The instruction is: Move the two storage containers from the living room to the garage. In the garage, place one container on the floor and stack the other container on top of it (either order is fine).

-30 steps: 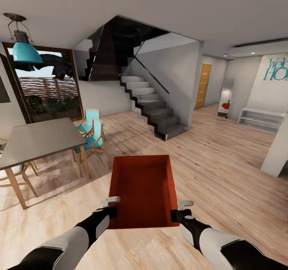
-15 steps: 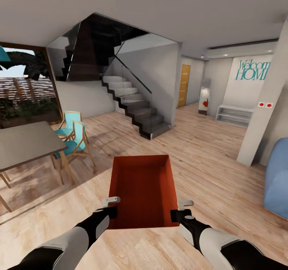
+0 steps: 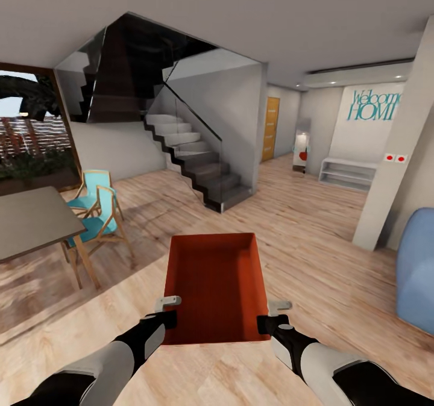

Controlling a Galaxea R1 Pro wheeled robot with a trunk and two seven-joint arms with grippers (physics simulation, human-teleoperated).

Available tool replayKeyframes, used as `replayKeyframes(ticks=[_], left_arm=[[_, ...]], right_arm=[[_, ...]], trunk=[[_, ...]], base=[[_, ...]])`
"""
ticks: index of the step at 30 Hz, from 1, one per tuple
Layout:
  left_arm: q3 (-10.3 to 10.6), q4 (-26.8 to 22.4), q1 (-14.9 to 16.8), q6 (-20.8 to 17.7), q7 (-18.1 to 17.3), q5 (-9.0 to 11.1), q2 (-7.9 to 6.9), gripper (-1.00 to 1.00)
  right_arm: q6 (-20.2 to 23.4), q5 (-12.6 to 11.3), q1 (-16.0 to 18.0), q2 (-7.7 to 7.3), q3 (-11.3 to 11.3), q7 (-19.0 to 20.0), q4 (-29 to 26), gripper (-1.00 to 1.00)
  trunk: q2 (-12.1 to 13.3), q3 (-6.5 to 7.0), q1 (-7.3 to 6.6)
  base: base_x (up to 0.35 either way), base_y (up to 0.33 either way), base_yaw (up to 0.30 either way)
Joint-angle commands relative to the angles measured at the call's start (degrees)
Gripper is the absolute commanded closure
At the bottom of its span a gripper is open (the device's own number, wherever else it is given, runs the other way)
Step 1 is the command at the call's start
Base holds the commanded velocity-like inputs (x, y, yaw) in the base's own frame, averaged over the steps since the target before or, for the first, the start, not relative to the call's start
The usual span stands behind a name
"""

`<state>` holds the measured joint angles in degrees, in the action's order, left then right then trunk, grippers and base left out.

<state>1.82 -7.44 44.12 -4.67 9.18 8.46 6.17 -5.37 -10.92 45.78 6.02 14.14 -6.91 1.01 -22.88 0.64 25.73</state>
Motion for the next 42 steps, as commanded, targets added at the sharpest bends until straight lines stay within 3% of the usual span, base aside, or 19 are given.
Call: replayKeyframes(ticks=[1,25,42], left_arm=[[-0.7,-0.3,0.0,1.1,2.3,-0.6,-0.99,1.00],[-0.7,-0.2,0.0,1.1,2.3,-0.6,-1.01,1.00],[-0.7,-0.2,0.0,1.1,2.3,-0.6,-1.03,1.00]], right_arm=[[-0.1,-0.2,0.0,0.05,-1.8,0.1,0.1,1.00],[-0.1,-0.2,0.0,0.08,-1.9,0.1,0.1,1.00],[-0.1,-0.2,0.0,0.14,-1.9,0.1,0.1,1.00]], trunk=[[0.0,-0.02,0.05],[0.0,-0.02,0.05],[0.0,-0.02,0.05]], base=[[0.322,0.000,0.000],[0.322,0.000,-0.004],[0.322,0.000,-0.225]])
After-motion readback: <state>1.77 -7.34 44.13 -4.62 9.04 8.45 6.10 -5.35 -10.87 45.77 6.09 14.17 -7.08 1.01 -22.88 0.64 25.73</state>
